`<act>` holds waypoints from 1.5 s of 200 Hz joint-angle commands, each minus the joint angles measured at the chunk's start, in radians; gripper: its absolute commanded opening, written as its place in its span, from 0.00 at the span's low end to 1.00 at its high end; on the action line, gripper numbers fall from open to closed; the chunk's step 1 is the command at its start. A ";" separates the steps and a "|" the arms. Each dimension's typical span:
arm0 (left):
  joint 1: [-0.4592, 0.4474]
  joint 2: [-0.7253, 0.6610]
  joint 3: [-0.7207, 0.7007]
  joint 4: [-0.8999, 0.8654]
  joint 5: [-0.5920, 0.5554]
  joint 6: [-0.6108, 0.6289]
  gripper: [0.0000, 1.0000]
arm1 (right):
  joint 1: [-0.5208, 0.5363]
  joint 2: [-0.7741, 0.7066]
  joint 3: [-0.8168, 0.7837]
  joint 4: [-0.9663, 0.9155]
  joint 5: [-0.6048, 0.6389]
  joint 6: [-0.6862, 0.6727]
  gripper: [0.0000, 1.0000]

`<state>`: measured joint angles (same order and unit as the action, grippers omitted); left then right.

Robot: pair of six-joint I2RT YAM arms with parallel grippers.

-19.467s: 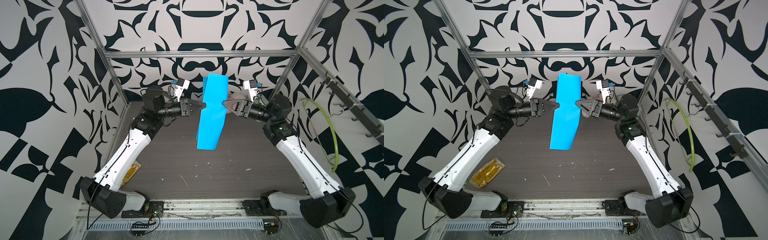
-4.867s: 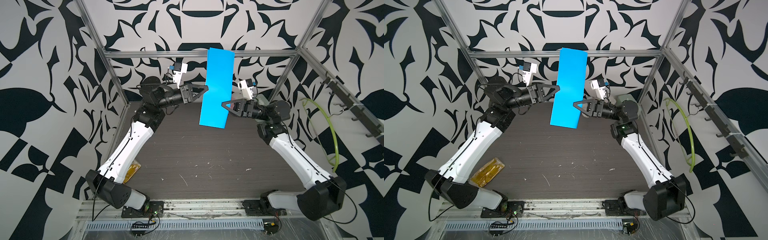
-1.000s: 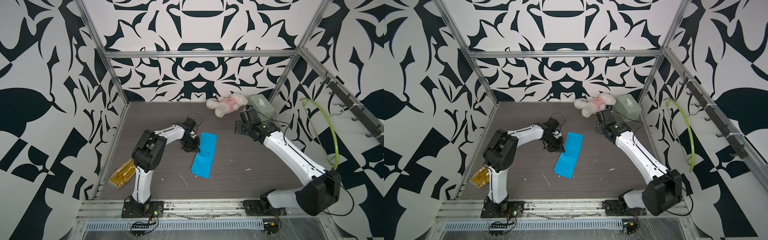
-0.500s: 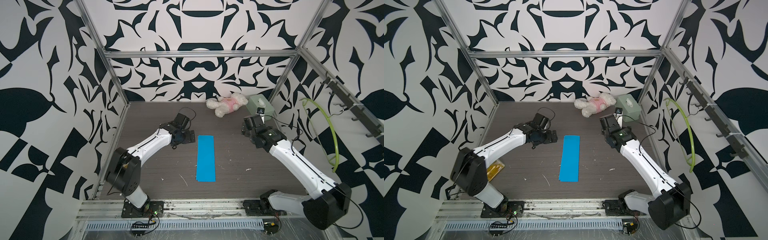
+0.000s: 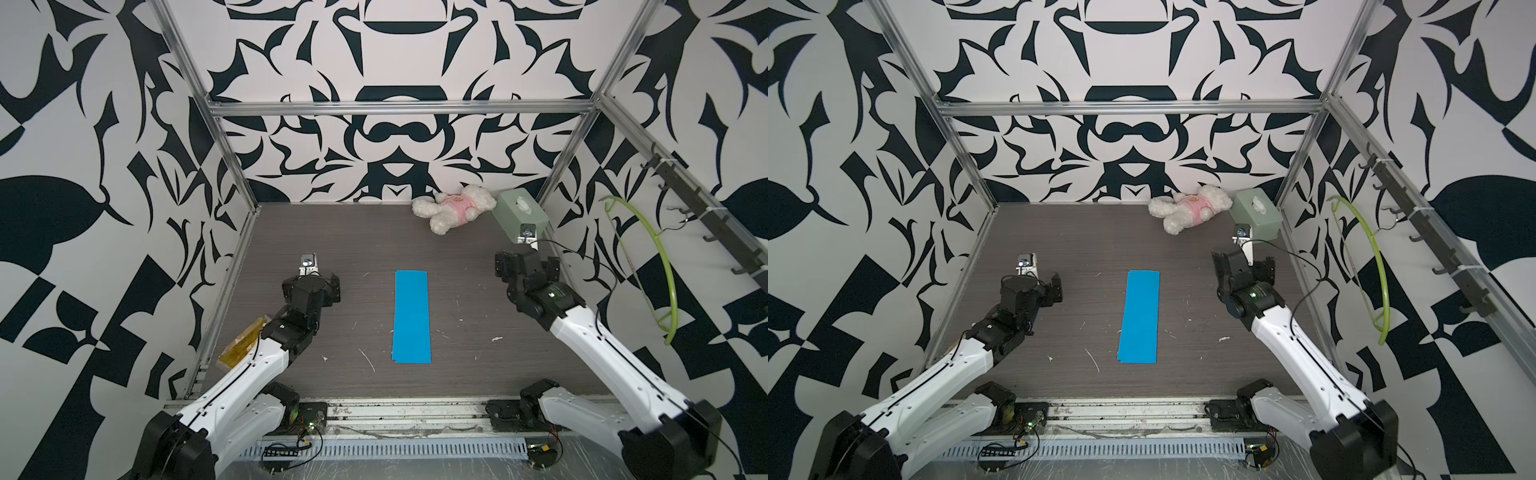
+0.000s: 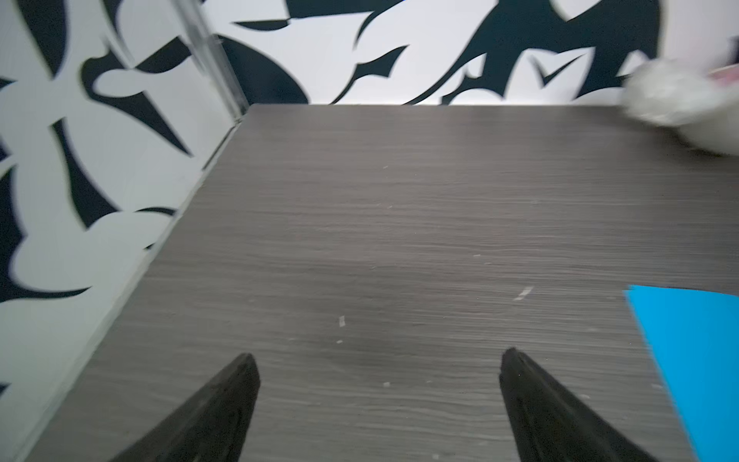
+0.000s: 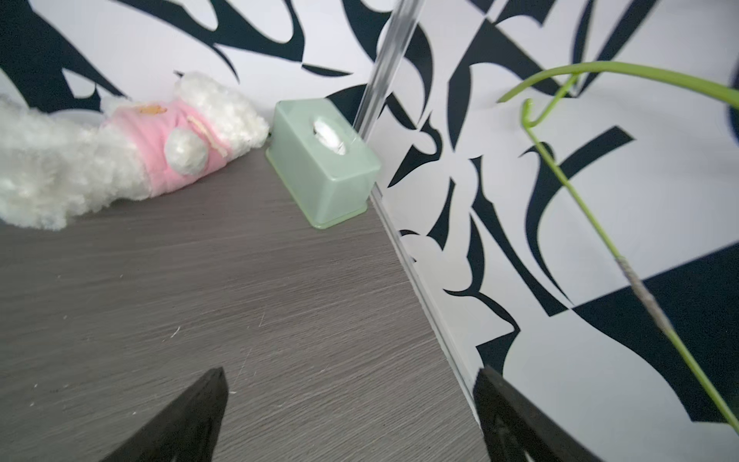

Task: Fold the rectangular paper in half along the long edge
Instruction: Reset both arms

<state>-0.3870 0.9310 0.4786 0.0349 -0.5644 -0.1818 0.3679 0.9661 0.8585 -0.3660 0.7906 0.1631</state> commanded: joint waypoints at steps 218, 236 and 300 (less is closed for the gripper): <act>0.361 0.614 -0.173 0.987 0.458 0.131 0.99 | -0.308 0.580 -0.492 1.229 -0.703 -0.177 0.99; 0.361 0.616 -0.164 0.978 0.444 0.124 0.99 | -0.308 0.580 -0.492 1.229 -0.705 -0.178 0.99; 0.361 0.614 -0.107 0.861 0.468 0.131 0.99 | -0.313 0.584 -0.481 1.214 -0.707 -0.175 0.99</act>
<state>-0.0299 1.5585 0.3328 0.9611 -0.1169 -0.0563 0.0582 1.5696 0.3454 0.8085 0.0967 -0.0219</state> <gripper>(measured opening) 0.992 0.991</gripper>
